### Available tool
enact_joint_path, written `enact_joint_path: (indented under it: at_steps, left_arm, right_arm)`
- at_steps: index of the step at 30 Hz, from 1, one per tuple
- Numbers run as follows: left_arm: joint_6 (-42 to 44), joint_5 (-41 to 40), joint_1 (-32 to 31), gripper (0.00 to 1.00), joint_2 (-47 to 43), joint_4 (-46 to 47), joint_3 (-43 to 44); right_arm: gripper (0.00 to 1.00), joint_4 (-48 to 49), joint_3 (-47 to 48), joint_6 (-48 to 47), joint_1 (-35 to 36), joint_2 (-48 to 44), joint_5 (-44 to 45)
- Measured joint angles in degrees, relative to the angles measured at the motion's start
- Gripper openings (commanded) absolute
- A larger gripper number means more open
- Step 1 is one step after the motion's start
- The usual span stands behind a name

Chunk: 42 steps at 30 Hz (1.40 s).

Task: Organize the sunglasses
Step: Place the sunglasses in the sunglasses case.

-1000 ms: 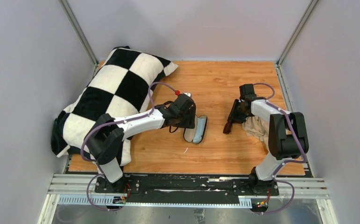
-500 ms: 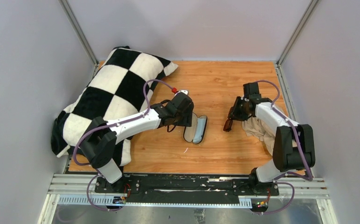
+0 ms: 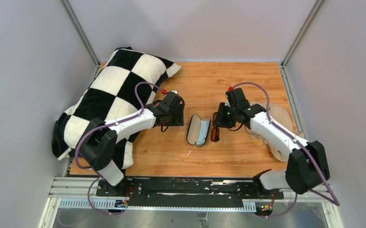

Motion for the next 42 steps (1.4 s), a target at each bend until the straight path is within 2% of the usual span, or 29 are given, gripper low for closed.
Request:
enact_joint_path:
  at_steps: [5,9,17,42]
  left_arm:
    - [0.02,1.2,-0.04,0.62,1.57,0.83,0.09]
    - [0.28,2.19,-0.04,0.62,3.72,1.09,0.15]
    - [0.39,5.57,-0.04,0.61,6.45,2.25,0.15]
    - [-0.07,9.75,-0.04,0.61,6.51,4.96,-0.39]
  right_arm:
    - [0.36,-0.2,4.26,3.58,10.12,3.52,1.33]
    - [0.36,0.57,7.63,5.64,14.32,8.0,2.58]
    - [0.36,1.27,8.72,7.61,14.86,14.45,6.23]
    - [0.35,4.52,6.84,8.26,14.86,17.81,12.5]
